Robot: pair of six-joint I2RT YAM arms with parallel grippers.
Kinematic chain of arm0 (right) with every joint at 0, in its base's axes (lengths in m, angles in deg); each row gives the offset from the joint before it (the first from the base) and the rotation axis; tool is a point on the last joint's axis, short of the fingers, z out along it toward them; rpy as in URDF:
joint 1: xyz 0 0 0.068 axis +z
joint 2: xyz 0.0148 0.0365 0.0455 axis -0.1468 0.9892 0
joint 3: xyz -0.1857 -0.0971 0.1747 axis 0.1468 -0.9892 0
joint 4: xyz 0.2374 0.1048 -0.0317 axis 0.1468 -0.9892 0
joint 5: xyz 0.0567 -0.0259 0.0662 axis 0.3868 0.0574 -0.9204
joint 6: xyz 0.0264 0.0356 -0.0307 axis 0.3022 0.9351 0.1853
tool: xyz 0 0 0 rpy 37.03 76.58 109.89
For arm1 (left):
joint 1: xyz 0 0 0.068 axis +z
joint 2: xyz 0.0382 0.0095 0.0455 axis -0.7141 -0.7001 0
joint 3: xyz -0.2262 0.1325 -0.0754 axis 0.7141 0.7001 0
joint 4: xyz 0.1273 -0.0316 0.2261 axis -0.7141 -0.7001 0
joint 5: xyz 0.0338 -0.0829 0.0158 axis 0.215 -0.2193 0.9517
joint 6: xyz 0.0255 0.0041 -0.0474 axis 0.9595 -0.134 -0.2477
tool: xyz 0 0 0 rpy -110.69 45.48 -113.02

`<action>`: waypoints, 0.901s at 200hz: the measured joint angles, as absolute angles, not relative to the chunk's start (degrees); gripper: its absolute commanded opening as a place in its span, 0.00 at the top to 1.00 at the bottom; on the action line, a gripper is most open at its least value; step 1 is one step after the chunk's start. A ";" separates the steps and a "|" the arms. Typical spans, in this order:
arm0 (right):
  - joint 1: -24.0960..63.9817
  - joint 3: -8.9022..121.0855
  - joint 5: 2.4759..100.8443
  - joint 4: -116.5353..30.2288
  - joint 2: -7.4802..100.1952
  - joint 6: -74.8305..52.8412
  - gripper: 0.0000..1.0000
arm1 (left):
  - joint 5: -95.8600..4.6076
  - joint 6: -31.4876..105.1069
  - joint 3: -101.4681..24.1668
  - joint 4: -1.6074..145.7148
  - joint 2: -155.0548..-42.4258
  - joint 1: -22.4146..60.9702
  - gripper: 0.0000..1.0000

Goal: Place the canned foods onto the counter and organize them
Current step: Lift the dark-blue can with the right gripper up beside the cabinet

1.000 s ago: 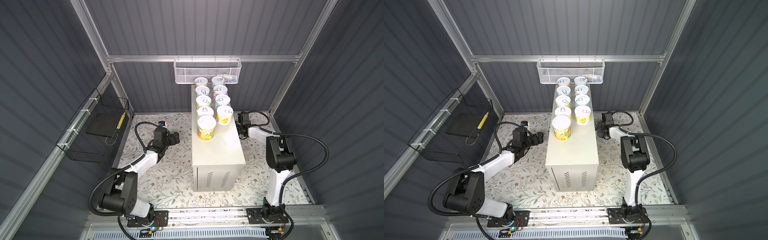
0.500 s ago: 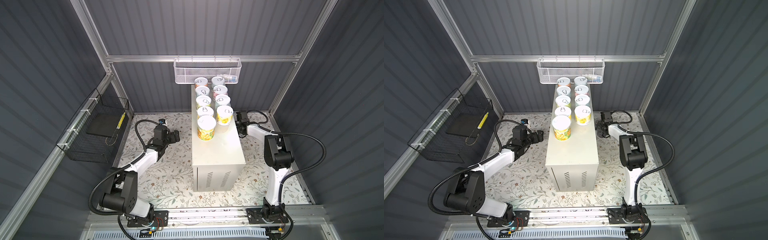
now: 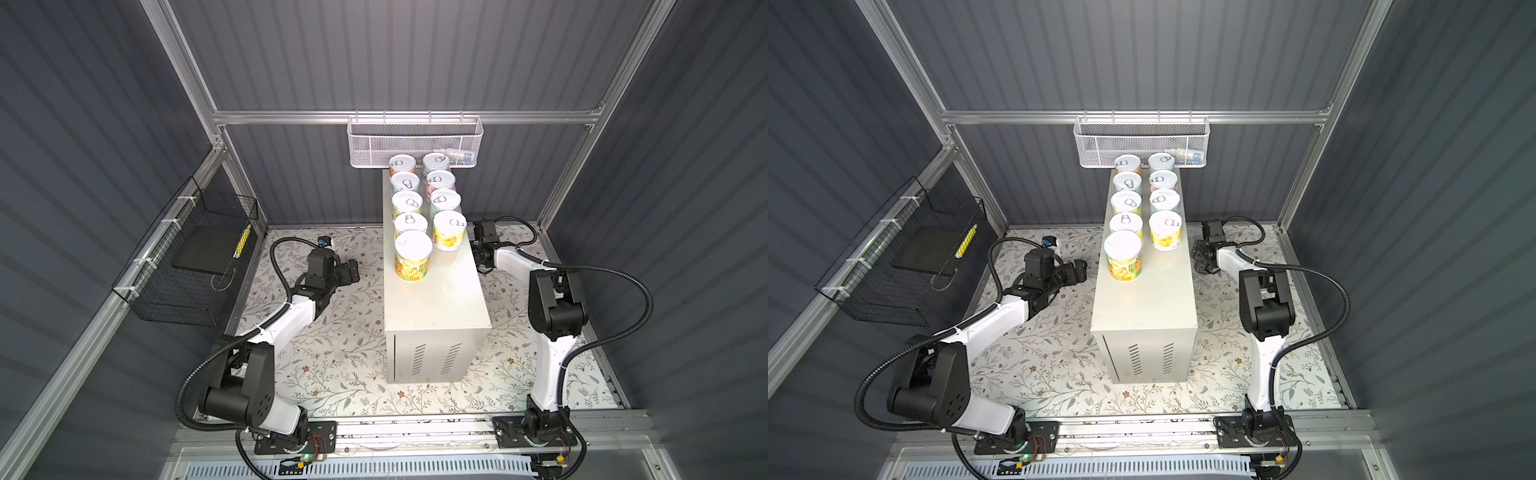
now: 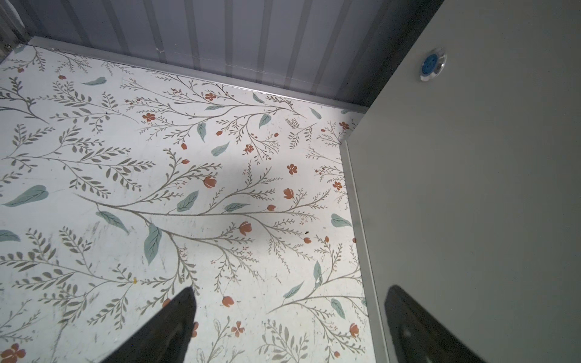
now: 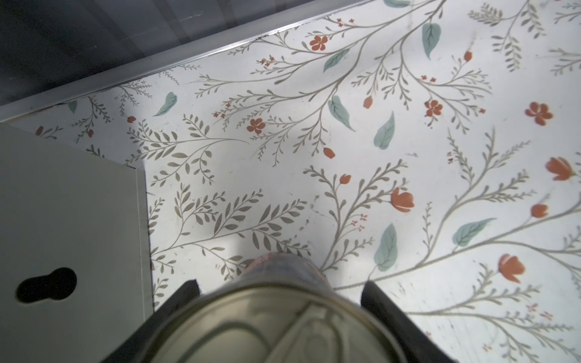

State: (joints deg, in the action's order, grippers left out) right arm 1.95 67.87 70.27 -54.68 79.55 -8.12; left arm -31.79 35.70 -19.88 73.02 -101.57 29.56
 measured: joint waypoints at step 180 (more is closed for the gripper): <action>2.48 63.87 60.98 -93.50 25.95 -15.22 1.00 | -29.12 35.07 -22.20 66.14 -94.57 29.56 0.12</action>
